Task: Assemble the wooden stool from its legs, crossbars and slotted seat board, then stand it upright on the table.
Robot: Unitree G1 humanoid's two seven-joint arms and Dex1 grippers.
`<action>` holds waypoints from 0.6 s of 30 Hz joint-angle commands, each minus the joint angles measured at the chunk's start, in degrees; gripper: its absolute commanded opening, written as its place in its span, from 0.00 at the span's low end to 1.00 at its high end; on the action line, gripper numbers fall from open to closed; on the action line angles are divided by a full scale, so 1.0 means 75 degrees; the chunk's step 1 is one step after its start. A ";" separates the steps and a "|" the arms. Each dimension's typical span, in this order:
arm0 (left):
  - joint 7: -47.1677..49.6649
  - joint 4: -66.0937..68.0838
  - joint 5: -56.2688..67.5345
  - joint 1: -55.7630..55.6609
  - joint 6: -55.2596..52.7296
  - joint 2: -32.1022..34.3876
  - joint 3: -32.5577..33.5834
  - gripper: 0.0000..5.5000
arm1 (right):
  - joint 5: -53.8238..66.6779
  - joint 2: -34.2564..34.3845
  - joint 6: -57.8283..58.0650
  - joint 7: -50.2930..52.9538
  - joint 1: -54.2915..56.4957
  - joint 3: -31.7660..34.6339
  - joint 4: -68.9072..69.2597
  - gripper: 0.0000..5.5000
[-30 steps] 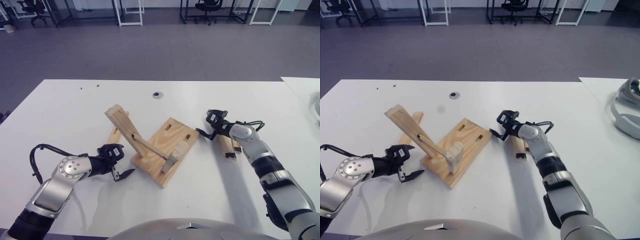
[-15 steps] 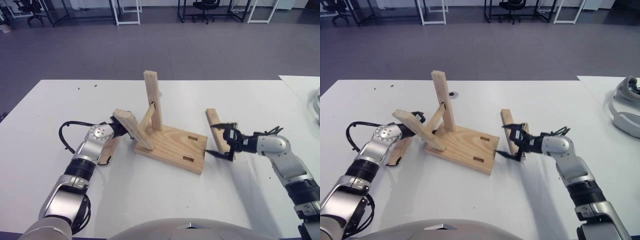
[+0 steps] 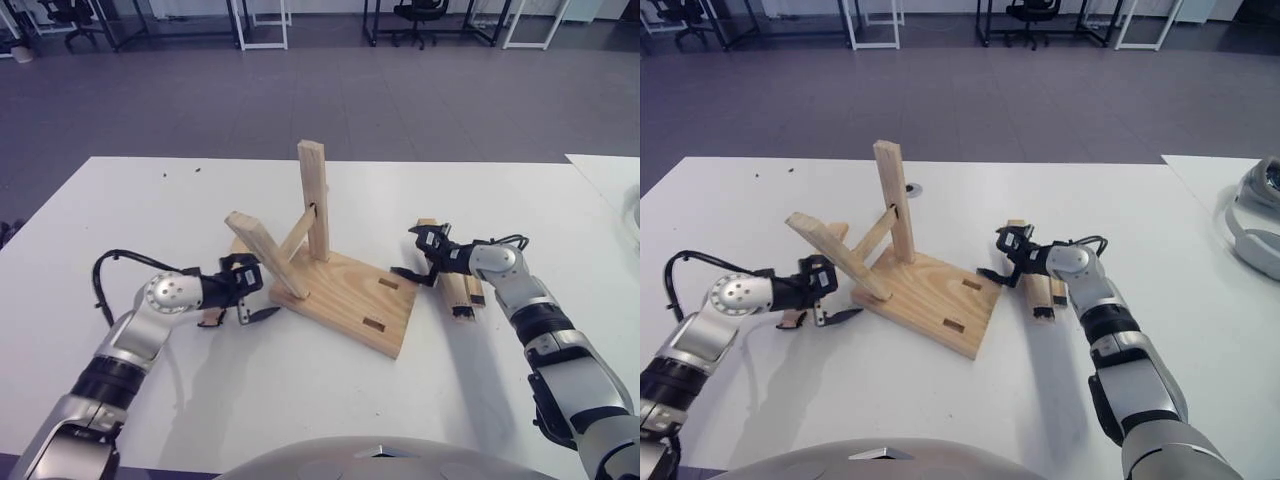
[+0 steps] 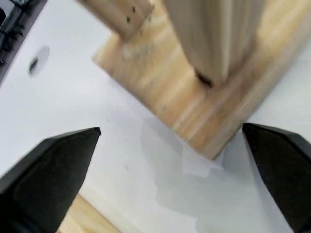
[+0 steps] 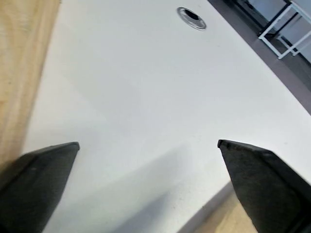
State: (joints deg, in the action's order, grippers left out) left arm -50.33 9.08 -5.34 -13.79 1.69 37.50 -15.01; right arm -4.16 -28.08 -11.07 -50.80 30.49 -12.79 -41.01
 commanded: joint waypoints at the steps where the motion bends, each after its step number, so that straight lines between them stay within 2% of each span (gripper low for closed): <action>1: 0.0876 0.1575 -0.0415 -0.0863 0.0137 -0.1177 -0.0347 0.98 | 0.0217 0.0190 0.0460 -0.0144 -0.0673 -0.0062 0.1097 0.97; 5: 0.1612 0.2755 -0.0485 -0.1514 0.0428 -0.1681 -0.0167 0.98 | 0.0043 0.0106 0.1349 0.1018 -0.1365 0.0411 0.2575 0.97; 8: 0.1586 0.1937 0.0013 -0.0963 0.0178 -0.1560 0.0243 0.98 | 0.0758 -0.0165 0.3090 0.2057 -0.2138 0.2054 0.4627 0.97; 10: 0.1683 0.1039 0.0122 -0.0124 -0.0167 -0.1284 0.0550 0.98 | 0.1616 0.0330 0.4273 0.3052 -0.2609 0.3446 0.5434 0.97; 12: 0.1778 0.0189 0.0226 0.0601 -0.0540 -0.1181 0.0776 0.98 | 0.1983 0.0738 0.5031 0.3759 -0.3139 0.4064 0.5684 0.97; 16: 0.2055 -0.0963 0.0717 0.1207 -0.1349 -0.1414 0.1288 0.98 | 0.2384 0.1377 0.5803 0.4294 -0.3688 0.4160 0.5801 0.97; 18: 0.2120 -0.1287 0.0827 0.1257 -0.1618 -0.1434 0.1404 0.98 | 0.2374 0.1592 0.5943 0.4536 -0.3772 0.4053 0.5669 0.91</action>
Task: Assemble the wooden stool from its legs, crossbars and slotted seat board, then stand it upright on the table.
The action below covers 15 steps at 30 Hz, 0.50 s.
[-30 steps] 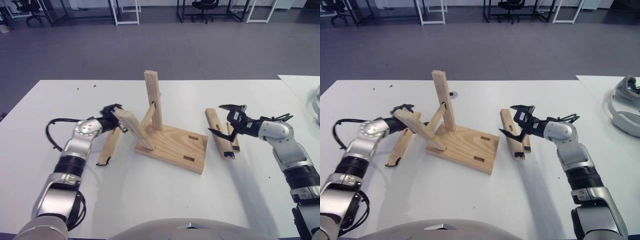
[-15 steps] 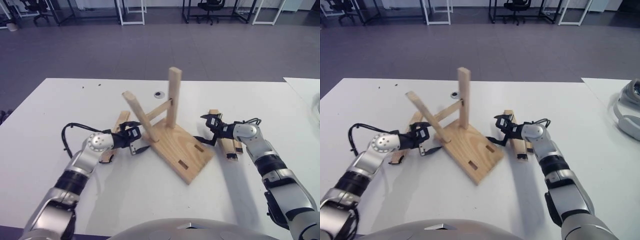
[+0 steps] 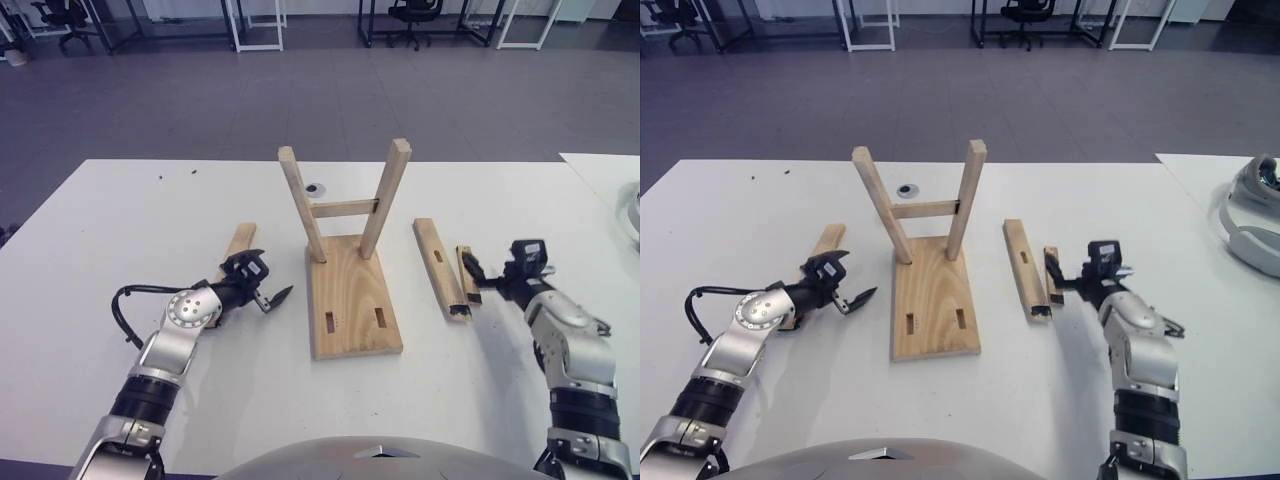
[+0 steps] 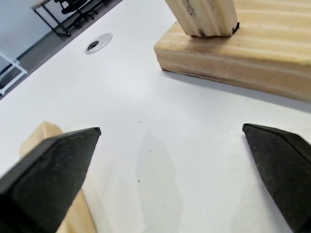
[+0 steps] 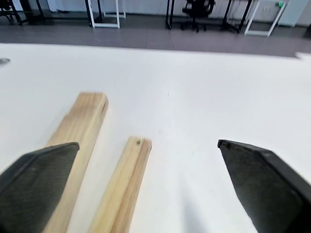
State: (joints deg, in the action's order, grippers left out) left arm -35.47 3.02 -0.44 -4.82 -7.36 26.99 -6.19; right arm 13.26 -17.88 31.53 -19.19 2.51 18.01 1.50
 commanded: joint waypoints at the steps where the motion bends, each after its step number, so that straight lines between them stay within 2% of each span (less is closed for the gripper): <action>1: 0.0147 -0.0576 0.0180 0.0080 -0.0494 -0.0020 0.0236 0.98 | 0.0004 0.0299 0.0292 0.0412 -0.0079 -0.0141 -0.0081 0.86; 8: 0.0088 -0.0682 0.0158 0.0085 -0.0703 -0.0047 0.0127 0.98 | 0.0107 0.0520 0.0088 0.0718 -0.0020 -0.0137 -0.0479 0.62; 13: 0.0056 -0.0882 0.0165 0.0134 -0.0830 0.0008 0.0121 0.98 | -0.0464 0.0115 0.0236 0.0579 -0.0456 -0.0823 -0.0783 0.46; 15: -0.0017 -0.1213 0.0429 0.0221 -0.1108 -0.0022 0.0251 0.98 | -0.0494 0.0100 0.0205 0.0601 -0.0596 -0.0839 -0.0861 0.41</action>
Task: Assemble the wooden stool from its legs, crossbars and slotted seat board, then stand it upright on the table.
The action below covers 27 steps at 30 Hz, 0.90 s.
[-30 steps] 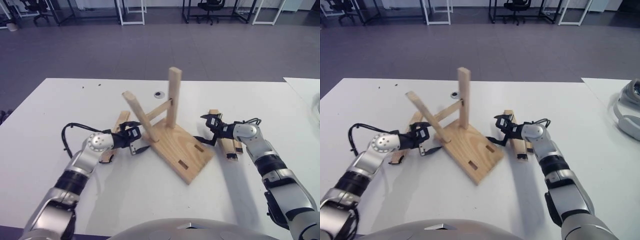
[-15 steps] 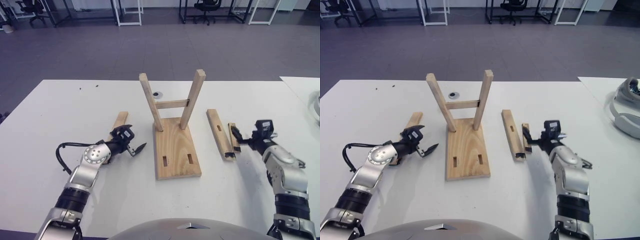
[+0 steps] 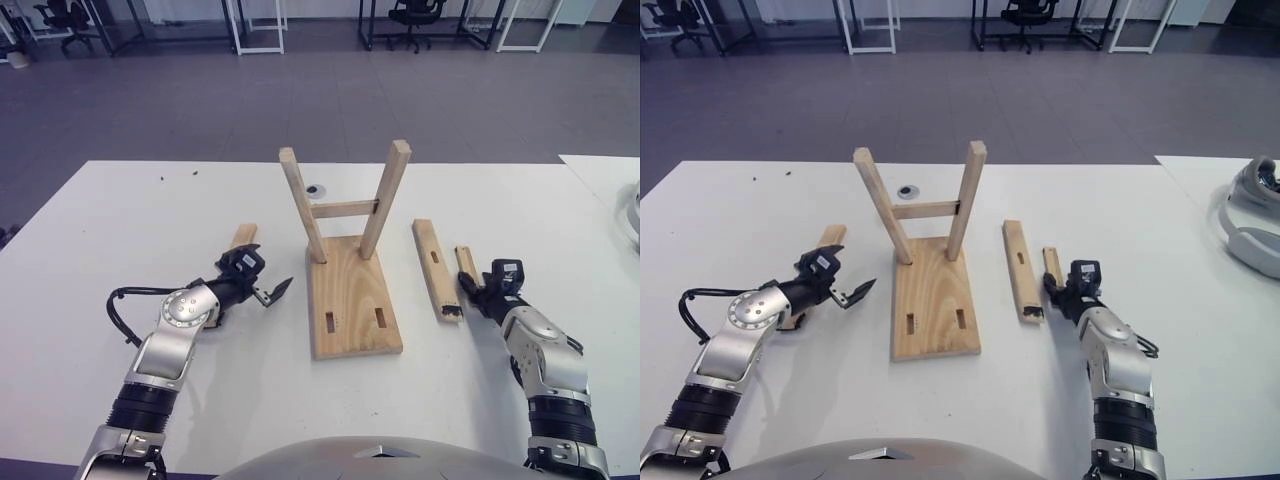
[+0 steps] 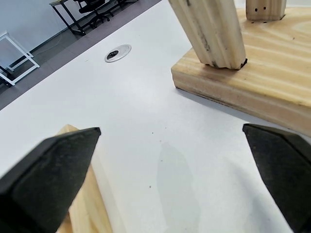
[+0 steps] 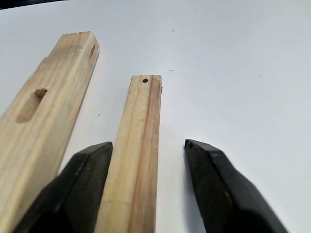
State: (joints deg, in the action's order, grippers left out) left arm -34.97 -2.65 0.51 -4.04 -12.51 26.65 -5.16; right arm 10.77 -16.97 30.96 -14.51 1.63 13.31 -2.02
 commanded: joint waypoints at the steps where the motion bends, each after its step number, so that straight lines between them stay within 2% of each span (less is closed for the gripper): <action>1: -0.0177 -0.0757 0.0654 0.0149 -0.0740 -0.0050 0.0221 0.98 | -0.0117 0.0002 0.0081 0.0024 -0.0450 -0.0136 -0.0402 0.36; 5: -0.0338 -0.2479 0.3281 -0.0028 -0.2640 -0.0696 0.0911 0.98 | 0.0157 0.0090 -0.1166 0.0201 0.0012 0.0375 -0.0204 0.24; 10: 0.0994 -0.3357 0.6339 -0.1533 -0.4088 -0.1527 0.2212 0.98 | 0.0089 -0.0203 -0.2292 0.0153 0.0643 0.0594 -0.0069 0.24; 14: 0.2560 -0.2716 0.8318 -0.3359 -0.4607 -0.2344 0.2548 0.98 | -0.0588 -0.0488 -0.3550 -0.0396 0.1688 -0.0684 0.1954 0.24; 17: 0.3492 -0.2067 0.9119 -0.4089 -0.4732 -0.2893 0.2477 0.98 | -0.0566 -0.0162 -0.3415 -0.0517 0.2281 -0.1626 0.3555 0.24; 21: 0.4122 -0.1946 0.9842 -0.4404 -0.4643 -0.3182 0.2476 0.86 | -0.0769 -0.0050 -0.3079 -0.0580 0.2569 -0.2339 0.4417 0.24; 27: 0.4493 -0.2157 1.0690 -0.4358 -0.4527 -0.3257 0.2377 0.69 | -0.1207 -0.0046 -0.3281 -0.0797 0.2680 -0.2955 0.3984 0.24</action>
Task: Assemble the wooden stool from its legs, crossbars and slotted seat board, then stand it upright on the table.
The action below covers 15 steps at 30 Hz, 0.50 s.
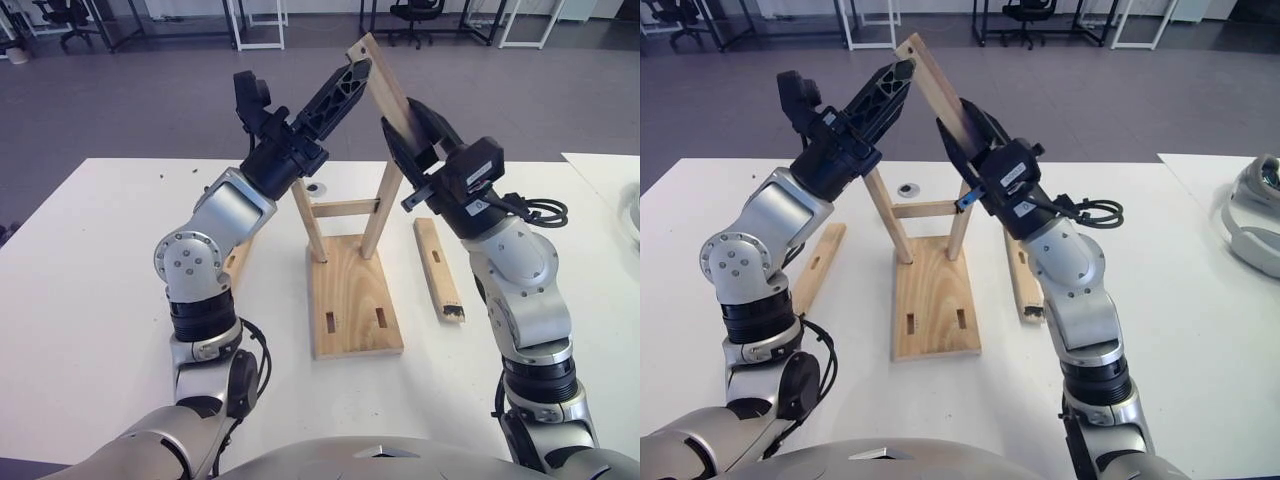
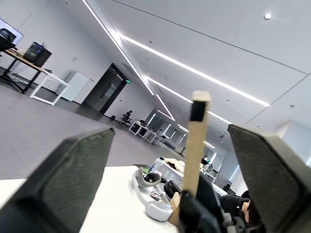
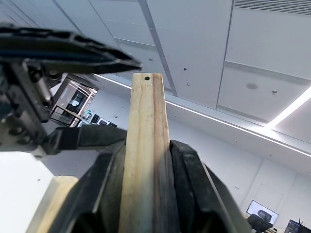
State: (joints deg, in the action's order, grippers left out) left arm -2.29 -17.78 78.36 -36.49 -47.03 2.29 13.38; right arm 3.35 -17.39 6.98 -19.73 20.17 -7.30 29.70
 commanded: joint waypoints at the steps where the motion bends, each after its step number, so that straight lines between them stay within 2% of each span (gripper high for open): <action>1: 0.0115 -0.0160 0.0340 0.0032 0.0090 0.0009 -0.0135 0.66 | -0.0242 0.0066 -0.0097 -0.0082 0.0213 -0.0237 -0.0285 0.24; 7: -0.0544 -0.0105 -0.0253 0.0812 0.0360 0.0064 -0.0618 0.50 | -0.0290 0.0147 -0.0249 -0.0188 0.0230 -0.0394 -0.0301 0.24; 9: -0.0798 -0.0085 -0.0614 0.0987 0.0457 0.0162 -0.0799 0.41 | -0.0277 0.0185 -0.0291 -0.0189 0.0187 -0.0390 -0.0277 0.24; 15: -0.0658 -0.0036 -0.0459 0.0709 0.0571 0.0436 -0.0443 0.22 | -0.0350 0.0185 -0.0356 -0.0179 0.0022 -0.0417 -0.0260 0.24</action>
State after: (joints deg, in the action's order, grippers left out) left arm -8.91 -18.38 74.19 -29.59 -43.37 4.24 8.04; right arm 0.71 -16.05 5.23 -20.86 20.46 -10.47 27.66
